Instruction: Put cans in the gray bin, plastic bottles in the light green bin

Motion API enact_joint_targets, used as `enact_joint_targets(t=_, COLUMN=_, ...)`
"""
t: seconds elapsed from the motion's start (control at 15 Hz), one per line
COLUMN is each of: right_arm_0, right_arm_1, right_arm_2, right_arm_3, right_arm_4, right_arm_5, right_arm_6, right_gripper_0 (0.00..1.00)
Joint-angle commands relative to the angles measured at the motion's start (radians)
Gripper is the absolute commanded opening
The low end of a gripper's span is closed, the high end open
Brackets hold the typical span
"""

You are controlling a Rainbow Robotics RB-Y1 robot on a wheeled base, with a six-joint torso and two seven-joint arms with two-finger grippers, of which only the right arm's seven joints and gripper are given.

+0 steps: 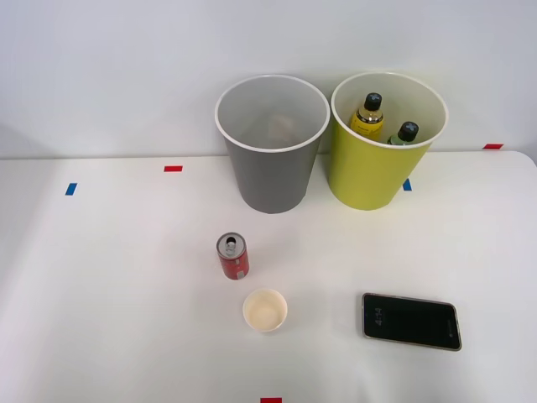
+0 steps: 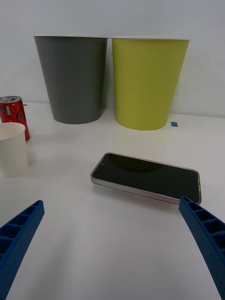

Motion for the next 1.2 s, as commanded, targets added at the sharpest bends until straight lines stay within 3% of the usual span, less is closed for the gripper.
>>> enact_joint_targets(t=0.07, right_arm_0=0.000, right_arm_1=0.000, right_arm_2=0.000, right_arm_3=0.000, right_arm_4=0.000, right_arm_5=0.000, right_arm_6=0.000, right_gripper_0=1.00)
enact_joint_targets(t=1.2, right_arm_0=0.000, right_arm_1=0.000, right_arm_2=0.000, right_arm_3=0.000, right_arm_4=0.000, right_arm_5=0.000, right_arm_6=0.000, right_gripper_0=1.00)
